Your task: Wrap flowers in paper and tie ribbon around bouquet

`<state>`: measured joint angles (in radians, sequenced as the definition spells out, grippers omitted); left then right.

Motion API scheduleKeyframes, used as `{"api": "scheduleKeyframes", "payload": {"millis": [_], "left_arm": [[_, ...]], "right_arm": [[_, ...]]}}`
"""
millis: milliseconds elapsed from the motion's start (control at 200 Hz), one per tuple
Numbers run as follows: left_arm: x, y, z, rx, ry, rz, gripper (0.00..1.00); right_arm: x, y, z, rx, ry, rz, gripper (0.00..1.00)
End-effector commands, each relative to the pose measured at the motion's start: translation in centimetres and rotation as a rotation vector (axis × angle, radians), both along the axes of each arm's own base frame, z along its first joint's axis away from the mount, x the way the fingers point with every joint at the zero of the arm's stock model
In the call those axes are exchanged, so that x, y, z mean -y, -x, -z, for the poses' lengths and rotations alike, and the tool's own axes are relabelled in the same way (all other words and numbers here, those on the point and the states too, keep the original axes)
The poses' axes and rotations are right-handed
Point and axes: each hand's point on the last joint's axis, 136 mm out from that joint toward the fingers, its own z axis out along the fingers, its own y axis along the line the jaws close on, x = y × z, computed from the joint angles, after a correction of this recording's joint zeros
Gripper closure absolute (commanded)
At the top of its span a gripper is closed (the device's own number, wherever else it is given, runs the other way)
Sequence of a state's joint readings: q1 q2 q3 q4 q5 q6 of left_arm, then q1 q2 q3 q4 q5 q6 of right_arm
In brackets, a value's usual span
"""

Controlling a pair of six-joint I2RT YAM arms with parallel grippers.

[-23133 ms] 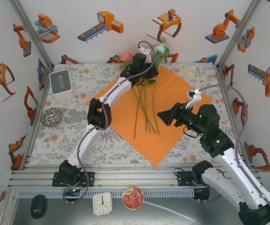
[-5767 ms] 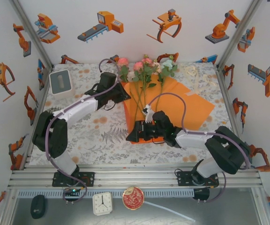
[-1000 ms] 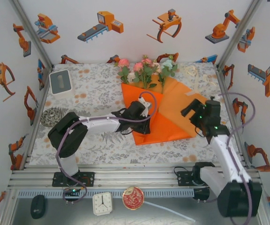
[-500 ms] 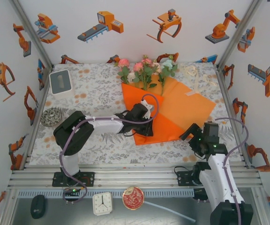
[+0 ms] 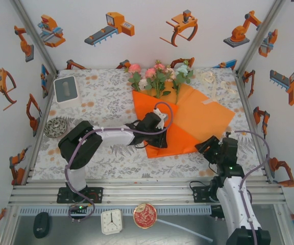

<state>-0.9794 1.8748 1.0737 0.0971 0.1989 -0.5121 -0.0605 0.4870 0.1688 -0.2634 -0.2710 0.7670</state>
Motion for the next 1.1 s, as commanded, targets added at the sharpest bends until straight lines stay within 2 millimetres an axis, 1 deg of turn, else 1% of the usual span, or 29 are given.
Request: {"api": "scheduleKeyframes", "payload": {"millis": [0,60,105,125,145,180,185,190,230,245,295,426,496,586,631,681,736,816,986,1026,1096], "left_arm": [[0.8,-0.4,-0.5,0.006,0.016,-0.008,0.65],[0.7,-0.4,-0.4,0.005,0.012,-0.009,0.65],[0.7,-0.4,-0.4,0.007,0.012,-0.011,0.65],[0.7,-0.4,-0.4,0.006,0.012,-0.011,0.65],[0.7,-0.4,-0.4,0.006,0.011,-0.012,0.65],[0.6,-0.4,-0.4,0.007,0.012,-0.012,0.65],[0.7,-0.4,-0.5,0.008,0.013,-0.012,0.65],[0.7,-0.4,-0.4,0.007,0.012,-0.012,0.65],[0.7,-0.5,-0.5,0.009,0.012,-0.012,0.65],[0.6,-0.5,-0.5,0.009,0.011,-0.013,0.65],[0.7,-0.5,-0.5,0.009,0.012,-0.012,0.65],[0.7,-0.4,-0.5,0.010,0.014,-0.010,0.65],[0.7,-0.4,-0.6,0.013,0.013,-0.012,0.65],[0.6,-0.5,-0.5,0.015,0.009,-0.015,0.65],[0.6,-0.5,-0.5,0.016,0.009,-0.015,0.65],[0.6,-0.5,-0.5,0.016,0.009,-0.014,0.65],[0.6,-0.5,-0.4,0.015,0.007,-0.014,0.65],[0.7,-0.5,-0.4,0.014,0.010,-0.013,0.65],[0.5,-0.5,-0.3,0.015,0.004,-0.016,0.65],[0.6,-0.5,-0.3,0.015,0.005,-0.017,0.65],[0.6,-0.6,-0.2,0.014,0.003,-0.017,0.65]], "right_arm": [[0.3,-0.3,-0.6,0.047,0.016,0.010,0.61],[0.3,-0.4,-0.8,0.059,0.022,0.005,0.68],[0.4,-0.3,-0.7,0.051,0.023,0.009,0.68],[0.4,-0.3,-0.6,0.043,0.022,0.014,0.65],[0.5,-0.2,-0.4,0.029,0.021,0.020,0.58],[0.7,0.0,0.0,-0.002,0.025,0.035,0.38],[0.8,0.1,0.1,-0.012,0.026,0.041,0.32],[0.8,0.1,0.1,-0.012,0.026,0.041,0.32],[1.1,0.4,0.5,-0.050,0.026,0.060,0.17],[1.1,0.4,0.7,-0.060,0.024,0.064,0.14],[1.2,0.4,0.9,-0.078,0.015,0.075,0.10],[1.9,0.0,1.7,-0.107,0.022,0.122,0.10],[1.8,-0.7,1.5,-0.083,0.020,0.114,0.17],[1.1,-1.6,1.3,-0.041,-0.004,0.077,0.32],[0.9,-1.8,1.2,-0.027,-0.003,0.055,0.39],[0.8,-1.9,1.3,-0.029,-0.002,0.049,0.46],[0.6,-2.1,1.1,-0.008,-0.006,0.039,0.54],[1.1,-2.1,1.0,-0.004,0.008,0.061,0.69],[1.1,-1.8,-0.1,0.037,0.020,0.055,0.96],[1.1,-1.7,-0.4,0.043,0.035,0.047,1.00],[1.1,-1.7,-1.4,0.055,0.069,0.020,1.00]]}}
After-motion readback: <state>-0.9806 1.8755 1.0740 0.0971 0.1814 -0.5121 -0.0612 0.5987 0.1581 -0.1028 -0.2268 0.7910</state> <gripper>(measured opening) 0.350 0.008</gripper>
